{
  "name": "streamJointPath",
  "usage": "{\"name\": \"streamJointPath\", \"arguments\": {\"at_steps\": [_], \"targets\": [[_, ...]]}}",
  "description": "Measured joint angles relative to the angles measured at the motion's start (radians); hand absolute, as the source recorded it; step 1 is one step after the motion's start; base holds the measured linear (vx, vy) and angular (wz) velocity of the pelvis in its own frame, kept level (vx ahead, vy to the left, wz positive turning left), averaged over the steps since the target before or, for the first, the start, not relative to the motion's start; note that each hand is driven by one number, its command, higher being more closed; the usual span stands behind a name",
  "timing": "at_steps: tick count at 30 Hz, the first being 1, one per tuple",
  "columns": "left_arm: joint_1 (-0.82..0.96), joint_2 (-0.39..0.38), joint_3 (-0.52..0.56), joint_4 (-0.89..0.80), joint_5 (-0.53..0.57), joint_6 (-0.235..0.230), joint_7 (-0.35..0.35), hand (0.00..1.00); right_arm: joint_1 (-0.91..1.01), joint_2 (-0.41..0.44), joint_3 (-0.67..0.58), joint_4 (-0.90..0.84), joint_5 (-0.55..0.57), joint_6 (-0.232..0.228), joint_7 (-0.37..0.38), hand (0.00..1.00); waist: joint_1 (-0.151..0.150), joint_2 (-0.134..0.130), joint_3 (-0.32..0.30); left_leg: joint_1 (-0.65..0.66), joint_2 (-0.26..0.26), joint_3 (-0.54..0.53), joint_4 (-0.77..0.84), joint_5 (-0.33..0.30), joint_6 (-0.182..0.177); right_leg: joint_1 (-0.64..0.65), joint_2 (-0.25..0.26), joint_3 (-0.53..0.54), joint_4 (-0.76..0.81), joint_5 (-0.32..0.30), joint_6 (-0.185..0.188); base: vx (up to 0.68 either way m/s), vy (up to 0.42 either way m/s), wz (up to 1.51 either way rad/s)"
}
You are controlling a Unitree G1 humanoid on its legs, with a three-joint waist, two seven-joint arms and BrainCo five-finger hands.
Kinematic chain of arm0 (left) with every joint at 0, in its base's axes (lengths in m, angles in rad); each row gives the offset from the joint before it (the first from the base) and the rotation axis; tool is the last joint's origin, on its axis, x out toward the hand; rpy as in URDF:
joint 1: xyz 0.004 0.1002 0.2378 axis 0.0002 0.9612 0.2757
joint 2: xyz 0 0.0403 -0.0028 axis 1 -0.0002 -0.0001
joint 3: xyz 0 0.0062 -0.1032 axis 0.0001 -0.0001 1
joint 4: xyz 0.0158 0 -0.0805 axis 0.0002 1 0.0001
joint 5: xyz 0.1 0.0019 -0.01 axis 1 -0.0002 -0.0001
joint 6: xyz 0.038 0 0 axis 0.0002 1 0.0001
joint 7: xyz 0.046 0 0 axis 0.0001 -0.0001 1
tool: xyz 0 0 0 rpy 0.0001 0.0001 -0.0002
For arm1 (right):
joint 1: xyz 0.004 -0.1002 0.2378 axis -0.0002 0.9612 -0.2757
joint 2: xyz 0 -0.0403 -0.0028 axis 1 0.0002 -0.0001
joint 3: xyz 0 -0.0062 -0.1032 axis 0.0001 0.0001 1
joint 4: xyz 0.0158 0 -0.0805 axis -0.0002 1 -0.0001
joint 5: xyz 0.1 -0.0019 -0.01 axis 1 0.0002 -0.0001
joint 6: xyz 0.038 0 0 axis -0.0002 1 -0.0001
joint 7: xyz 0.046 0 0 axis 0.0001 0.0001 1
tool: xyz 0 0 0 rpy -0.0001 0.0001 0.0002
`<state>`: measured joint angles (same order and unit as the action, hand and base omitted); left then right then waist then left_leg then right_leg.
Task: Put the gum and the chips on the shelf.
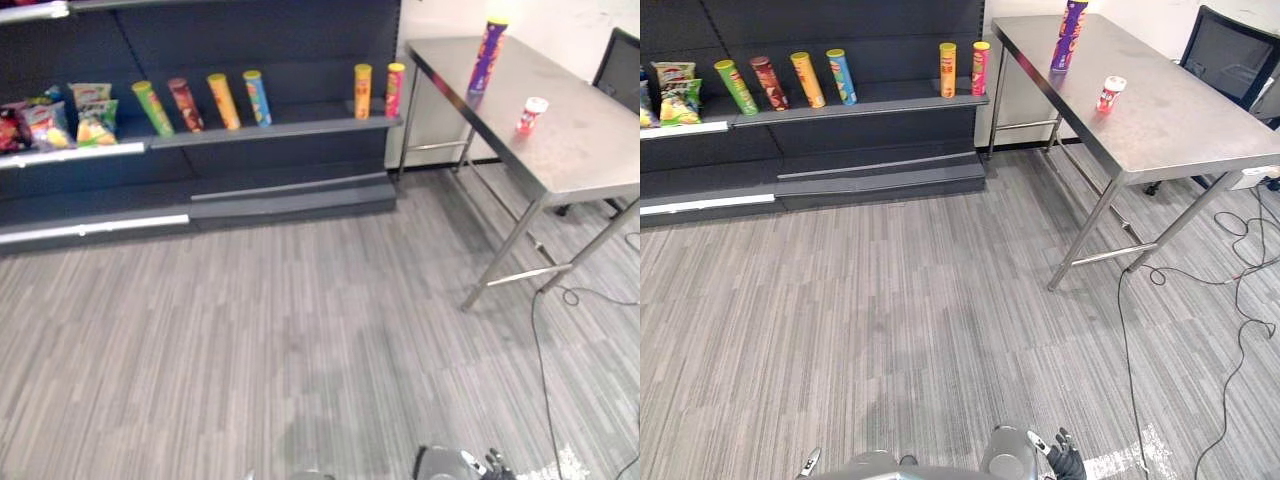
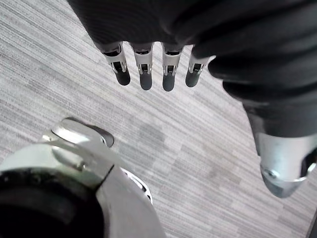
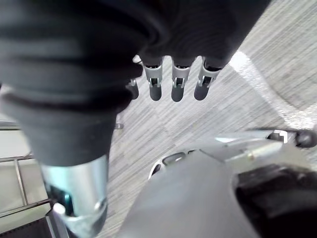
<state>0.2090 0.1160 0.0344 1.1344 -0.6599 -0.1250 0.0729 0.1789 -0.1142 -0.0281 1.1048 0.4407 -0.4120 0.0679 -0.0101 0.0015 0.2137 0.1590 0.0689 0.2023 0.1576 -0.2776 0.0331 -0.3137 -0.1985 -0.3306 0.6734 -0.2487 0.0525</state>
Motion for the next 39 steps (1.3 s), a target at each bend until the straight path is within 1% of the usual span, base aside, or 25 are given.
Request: {"name": "streamJointPath", "arguments": {"at_steps": [1,3,4,5,6,7,8,10,12,13,14,15,17,19,20,22,24,26,27,28,30,34,36,38,39], "targets": [[0.000,0.000,0.001,0.000,0.001,-0.001,0.000,0.00,0.000,0.002,-0.001,0.000,0.000,-0.007,-0.002,0.00,-0.002,0.001,0.001,0.008,0.009,-0.003,0.000,-0.011,-0.011,-0.020,0.015,0.002,-0.078,0.019,0.010,0.34,-0.140,0.25],[0.003,0.000,0.013,0.001,0.005,-0.004,-0.006,0.00,0.003,0.015,-0.002,-0.003,-0.001,-0.017,-0.022,0.00,-0.013,-0.007,0.007,0.059,0.018,-0.040,-0.001,-0.069,-0.054,-0.036,0.030,0.052,-0.431,0.187,0.052,0.43,-0.218,0.48],[0.004,-0.001,0.018,0.001,0.005,-0.004,-0.009,0.00,0.004,0.014,-0.003,-0.003,-0.002,-0.016,-0.026,0.00,-0.013,-0.011,0.010,0.078,0.015,-0.051,0.000,-0.086,-0.066,-0.032,0.021,0.069,-0.468,0.205,0.061,0.50,-0.267,0.57],[0.006,-0.011,0.044,0.001,0.005,-0.003,-0.012,0.00,0.016,0.019,-0.004,-0.009,-0.003,-0.013,-0.035,0.00,-0.013,-0.019,0.008,0.119,0.017,-0.071,0.000,-0.124,-0.088,-0.031,0.007,0.085,-0.452,0.259,0.045,0.57,-0.285,0.57],[0.004,-0.042,0.074,0.002,0.004,-0.001,-0.013,0.00,0.023,-0.007,-0.009,-0.031,-0.008,-0.006,-0.040,0.00,-0.015,0.022,0.005,0.148,0.060,-0.081,0.004,-0.137,-0.103,-0.035,0.026,0.069,-0.379,0.284,0.039,0.59,-0.263,0.50],[0.004,-0.058,0.087,0.001,0.004,-0.001,-0.016,0.00,0.023,-0.015,-0.012,-0.038,-0.009,-0.005,-0.043,0.00,-0.014,0.039,-0.003,0.149,0.076,-0.077,0.015,-0.125,-0.108,-0.041,0.038,0.063,-0.356,0.284,0.032,0.72,-0.322,0.26],[0.004,-0.077,0.112,-0.001,0.004,-0.003,-0.020,0.00,0.010,-0.021,-0.020,-0.039,-0.014,0.002,-0.050,0.00,-0.010,0.048,-0.006,0.133,0.095,-0.075,0.064,-0.081,-0.110,-0.044,0.049,0.053,-0.321,0.266,-0.014,0.47,-0.211,0.04],[0.001,-0.083,0.132,-0.002,0.002,-0.003,-0.027,0.00,0.009,-0.021,-0.028,-0.052,-0.029,0.023,-0.068,0.00,-0.013,0.053,-0.007,0.082,0.131,-0.076,0.219,-0.008,-0.115,-0.015,0.073,0.033,-0.299,0.213,-0.057,0.55,-0.307,-0.03],[-0.002,-0.087,0.144,-0.004,-0.003,-0.012,-0.037,0.00,0.012,-0.022,-0.027,-0.071,-0.046,0.040,-0.079,0.00,-0.014,0.059,-0.008,-0.025,0.185,-0.083,0.483,0.132,-0.129,0.041,0.099,0.026,-0.300,0.166,-0.067,0.62,-0.286,-0.11],[-0.006,-0.085,0.151,-0.003,-0.006,-0.025,-0.041,0.00,0.014,-0.021,-0.023,-0.072,-0.047,0.041,-0.082,0.00,-0.014,0.051,-0.001,-0.102,0.227,-0.104,0.663,0.261,-0.165,0.097,0.126,0.027,-0.323,0.137,-0.083,0.49,-0.123,-0.15],[-0.009,-0.086,0.155,-0.005,-0.020,-0.035,-0.049,0.00,0.011,-0.022,-0.022,-0.073,-0.047,0.043,-0.084,0.00,-0.010,0.054,0.003,-0.179,0.256,-0.106,0.834,0.233,-0.164,0.155,0.147,0.031,-0.348,0.120,-0.094,0.47,-0.090,-0.13],[-0.009,-0.087,0.156,-0.005,-0.029,-0.040,-0.054,0.00,0.009,-0.021,-0.022,-0.073,-0.047,0.043,-0.084,0.00,-0.010,0.052,0.007,-0.215,0.259,-0.104,0.895,0.202,-0.158,0.190,0.153,0.033,-0.362,0.114,-0.099,0.36,-0.038,-0.10],[-0.002,-0.095,0.155,-0.028,-0.050,-0.045,-0.071,0.00,0.001,-0.016,-0.023,-0.068,-0.046,0.048,-0.085,0.00,-0.004,0.042,0.013,-0.304,0.228,-0.065,0.930,0.108,-0.152,0.287,0.155,0.050,-0.412,0.099,-0.095,0.38,-0.001,-0.19],[0.004,-0.093,0.137,-0.044,-0.085,-0.064,-0.085,0.00,-0.012,-0.016,-0.025,-0.067,-0.046,0.052,-0.082,0.00,0.023,0.039,0.014,-0.345,0.191,-0.029,0.782,0.063,-0.144,0.328,0.150,0.085,-0.433,0.090,-0.082,0.36,0.055,-0.62],[0.006,-0.091,0.125,-0.060,-0.108,-0.071,-0.098,0.00,-0.024,-0.010,-0.033,-0.067,-0.045,0.051,-0.078,0.00,0.035,0.035,0.017,-0.352,0.161,-0.016,0.562,0.057,-0.132,0.346,0.141,0.122,-0.437,0.077,-0.069,0.33,0.148,-0.74],[0.008,-0.090,0.126,-0.063,-0.114,-0.079,-0.107,0.00,-0.026,0.004,-0.050,-0.068,-0.045,0.049,-0.068,0.00,0.038,0.028,0.018,-0.347,0.131,-0.028,0.320,0.072,-0.124,0.360,0.121,0.152,-0.434,0.055,-0.047,0.36,0.206,-0.52],[0.011,-0.091,0.127,-0.068,-0.113,-0.085,-0.104,0.00,-0.018,0.016,-0.072,-0.068,-0.041,0.035,-0.057,0.00,0.034,0.021,0.020,-0.341,0.099,-0.085,0.001,0.155,-0.135,0.382,0.075,0.177,-0.425,0.014,0.006,0.35,0.271,-0.22],[0.012,-0.095,0.129,-0.071,-0.113,-0.085,-0.099,0.00,-0.008,0.015,-0.072,-0.066,-0.037,0.028,-0.055,0.00,0.035,0.024,0.024,-0.348,0.107,-0.091,-0.008,0.198,-0.168,0.415,0.055,0.195,-0.425,-0.016,0.046,0.42,0.355,-0.17],[0.014,-0.089,0.130,-0.073,-0.113,-0.085,-0.099,0.00,-0.010,0.019,-0.070,-0.050,-0.037,0.028,-0.046,0.00,0.044,0.021,0.027,-0.330,0.082,-0.057,0.033,0.246,-0.153,0.457,0.029,0.228,-0.444,-0.035,0.056,0.46,0.371,-0.32],[0.014,-0.080,0.129,-0.072,-0.113,-0.085,-0.100,0.00,-0.021,0.024,-0.068,-0.040,-0.038,0.028,-0.037,0.00,0.045,0.006,0.026,-0.326,0.074,-0.044,0.052,0.246,-0.153,0.470,0.019,0.243,-0.448,-0.035,0.051,0.46,0.320,-0.39],[0.010,-0.037,0.116,-0.070,-0.110,-0.077,-0.101,0.00,-0.052,0.073,-0.044,-0.028,-0.048,0.029,-0.030,0.00,0.042,-0.051,0.025,-0.314,0.023,-0.025,0.115,0.204,-0.098,0.498,-0.017,0.290,-0.452,-0.019,0.056,0.47,0.252,-0.26],[0.003,-0.022,0.086,-0.059,-0.103,-0.068,-0.097,0.00,-0.057,0.089,-0.046,-0.025,-0.049,0.029,-0.033,0.00,0.042,-0.066,0.004,-0.283,-0.016,0.003,0.157,0.125,-0.068,0.473,-0.058,0.318,-0.354,0.028,0.076,0.35,0.218,-0.17],[0.001,-0.015,0.078,-0.056,-0.067,-0.068,-0.096,0.00,-0.059,0.086,-0.059,-0.031,-0.044,0.027,-0.042,0.00,0.036,-0.064,0.001,-0.238,-0.056,0.015,0.146,0.088,-0.042,0.366,-0.106,0.337,-0.093,0.070,0.068,0.28,0.152,-0.01],[-0.001,0.010,0.013,-0.060,-0.022,-0.065,-0.097,0.00,-0.064,0.079,-0.083,-0.036,-0.036,0.027,-0.042,0.00,0.022,-0.055,0.006,-0.140,-0.091,0.013,0.090,0.053,-0.009,0.221,-0.159,0.336,0.226,0.249,0.047,0.32,0.140,0.09],[-0.003,0.012,0.006,-0.060,-0.016,-0.061,-0.096,0.00,-0.068,0.078,-0.083,-0.038,-0.030,0.026,-0.042,0.00,0.018,-0.047,0.011,-0.111,-0.091,0.012,0.082,0.046,-0.001,0.192,-0.157,0.325,0.292,0.227,0.032,0.34,0.123,-0.01]]}}
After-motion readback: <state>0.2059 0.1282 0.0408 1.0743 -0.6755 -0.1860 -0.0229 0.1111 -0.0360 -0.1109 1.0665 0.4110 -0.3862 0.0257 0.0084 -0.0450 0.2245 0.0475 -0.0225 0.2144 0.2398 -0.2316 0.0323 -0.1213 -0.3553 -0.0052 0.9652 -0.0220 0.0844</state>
